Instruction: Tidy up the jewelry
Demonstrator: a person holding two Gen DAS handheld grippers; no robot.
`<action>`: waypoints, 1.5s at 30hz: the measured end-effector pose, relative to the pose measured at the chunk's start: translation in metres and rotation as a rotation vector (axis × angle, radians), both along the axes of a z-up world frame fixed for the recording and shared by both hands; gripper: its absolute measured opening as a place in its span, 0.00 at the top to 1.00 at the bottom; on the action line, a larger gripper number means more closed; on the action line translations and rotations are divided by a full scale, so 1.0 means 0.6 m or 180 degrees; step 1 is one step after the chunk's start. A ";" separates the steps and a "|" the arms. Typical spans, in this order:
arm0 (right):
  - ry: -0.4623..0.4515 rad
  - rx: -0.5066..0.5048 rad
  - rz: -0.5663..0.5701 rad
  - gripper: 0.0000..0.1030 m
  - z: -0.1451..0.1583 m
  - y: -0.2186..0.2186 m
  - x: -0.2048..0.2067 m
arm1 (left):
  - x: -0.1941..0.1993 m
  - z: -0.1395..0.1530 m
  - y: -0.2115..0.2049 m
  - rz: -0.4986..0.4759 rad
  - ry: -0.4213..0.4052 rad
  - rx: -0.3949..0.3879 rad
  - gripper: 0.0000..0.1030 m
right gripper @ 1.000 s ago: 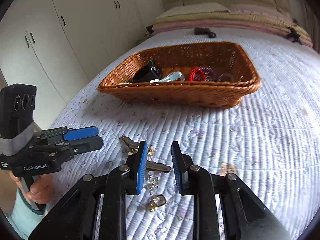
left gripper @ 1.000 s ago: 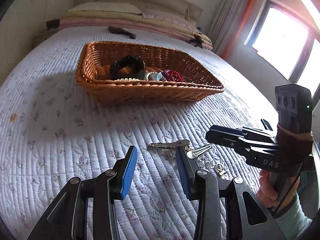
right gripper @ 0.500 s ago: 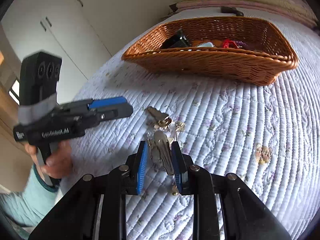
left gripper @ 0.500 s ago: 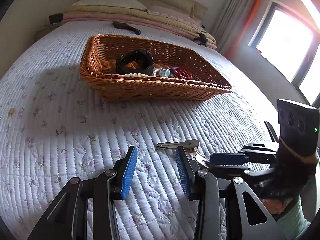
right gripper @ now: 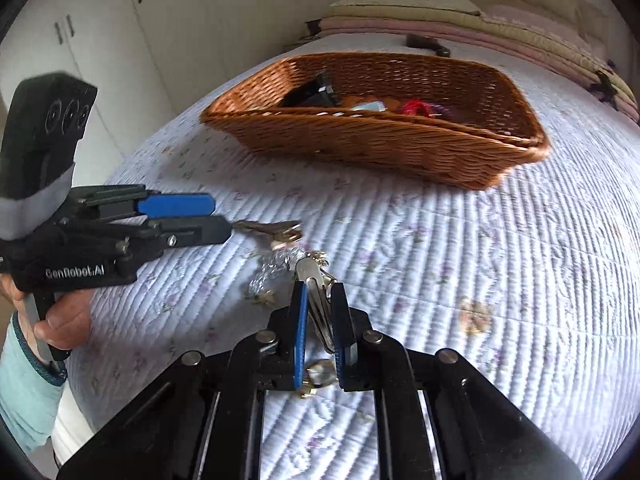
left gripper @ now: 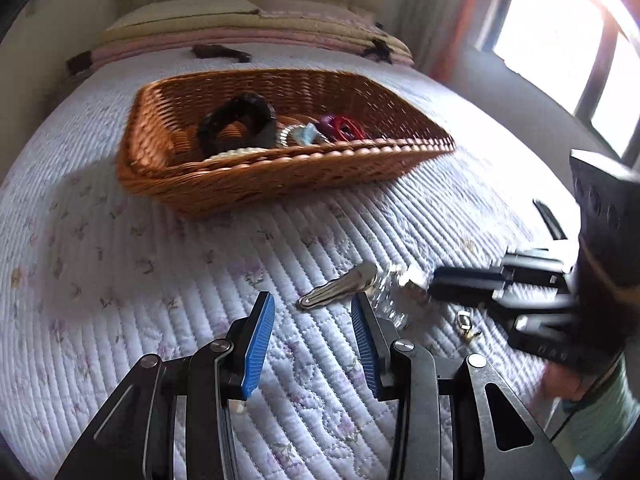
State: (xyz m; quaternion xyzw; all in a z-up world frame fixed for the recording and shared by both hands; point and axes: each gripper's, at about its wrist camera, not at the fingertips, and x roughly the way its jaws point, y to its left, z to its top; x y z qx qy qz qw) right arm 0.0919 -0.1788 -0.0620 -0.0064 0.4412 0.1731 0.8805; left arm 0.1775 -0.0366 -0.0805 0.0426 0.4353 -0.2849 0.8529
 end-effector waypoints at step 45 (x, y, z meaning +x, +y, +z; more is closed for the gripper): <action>0.0016 -0.0285 -0.0020 0.79 -0.005 0.008 0.017 | -0.018 -0.012 -0.062 0.0182 -0.0183 0.0430 0.84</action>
